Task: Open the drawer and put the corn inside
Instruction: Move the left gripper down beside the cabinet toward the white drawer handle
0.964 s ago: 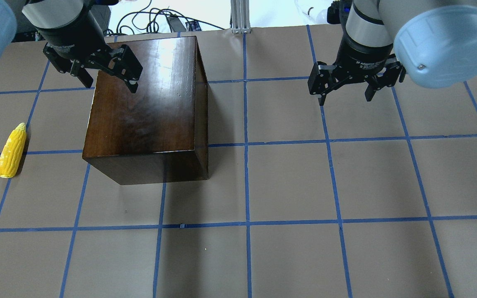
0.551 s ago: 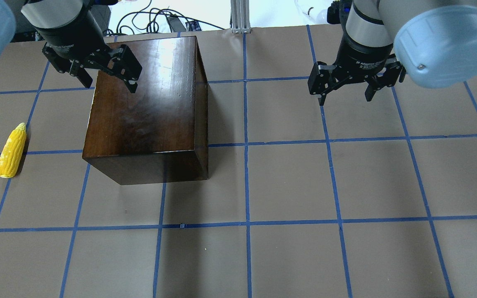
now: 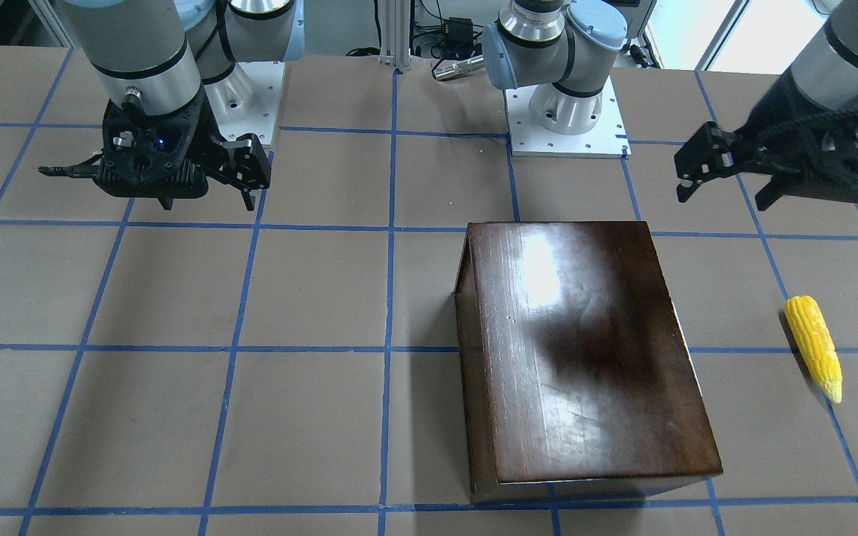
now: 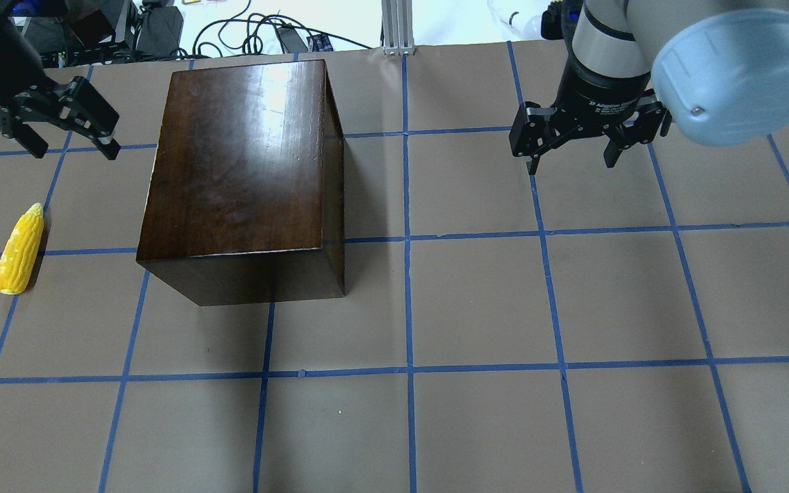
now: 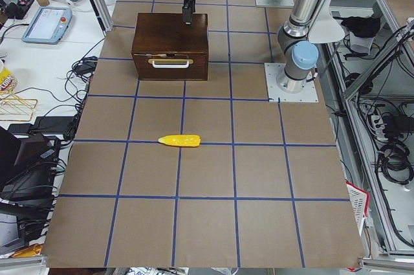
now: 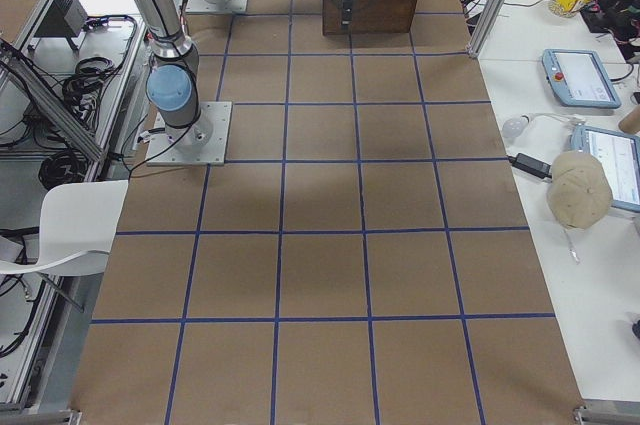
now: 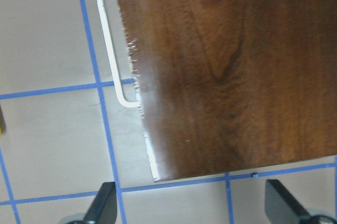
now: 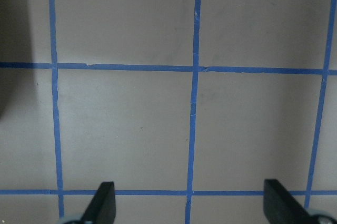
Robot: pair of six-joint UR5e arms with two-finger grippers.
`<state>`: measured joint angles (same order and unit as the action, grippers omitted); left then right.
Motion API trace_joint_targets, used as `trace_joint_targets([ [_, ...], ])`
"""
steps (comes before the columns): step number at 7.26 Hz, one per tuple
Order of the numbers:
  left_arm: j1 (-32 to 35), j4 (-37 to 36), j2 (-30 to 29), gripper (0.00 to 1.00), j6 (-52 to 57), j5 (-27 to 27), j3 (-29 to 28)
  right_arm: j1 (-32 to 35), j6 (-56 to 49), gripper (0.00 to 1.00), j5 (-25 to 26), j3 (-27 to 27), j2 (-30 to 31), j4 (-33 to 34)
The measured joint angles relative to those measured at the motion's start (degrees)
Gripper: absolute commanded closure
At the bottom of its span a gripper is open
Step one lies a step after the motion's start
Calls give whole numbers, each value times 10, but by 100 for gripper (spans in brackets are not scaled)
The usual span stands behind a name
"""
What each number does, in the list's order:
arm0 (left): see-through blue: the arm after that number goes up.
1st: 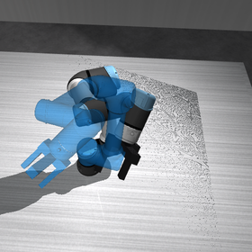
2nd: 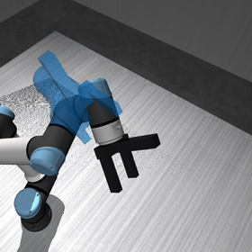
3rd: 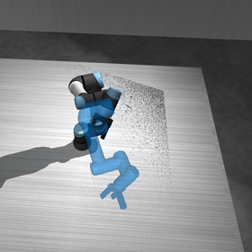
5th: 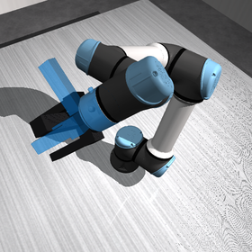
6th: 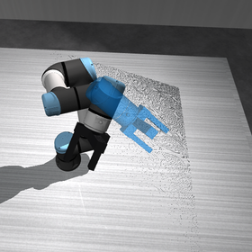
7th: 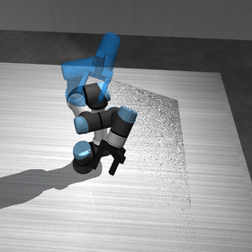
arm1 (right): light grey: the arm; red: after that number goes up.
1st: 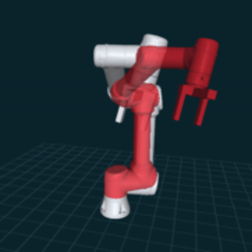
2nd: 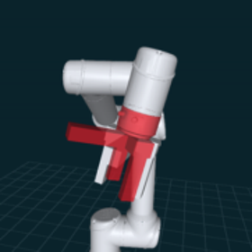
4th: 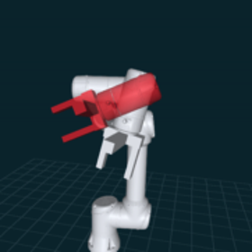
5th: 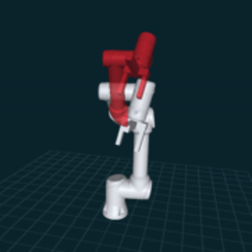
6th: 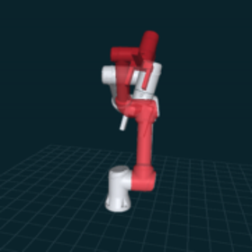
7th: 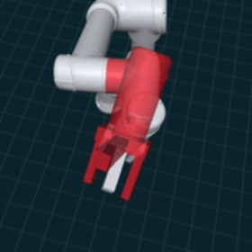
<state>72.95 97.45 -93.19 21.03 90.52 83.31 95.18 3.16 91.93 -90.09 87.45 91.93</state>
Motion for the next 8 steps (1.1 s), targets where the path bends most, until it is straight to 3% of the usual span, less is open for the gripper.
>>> trace_joint_targets([
  [3,-62,-33,-57,0,29,-2,4,0,0,0,0,0,0,0],
  [8,-68,-100,-152,0,67,-27,4,0,0,0,0,0,0,0],
])
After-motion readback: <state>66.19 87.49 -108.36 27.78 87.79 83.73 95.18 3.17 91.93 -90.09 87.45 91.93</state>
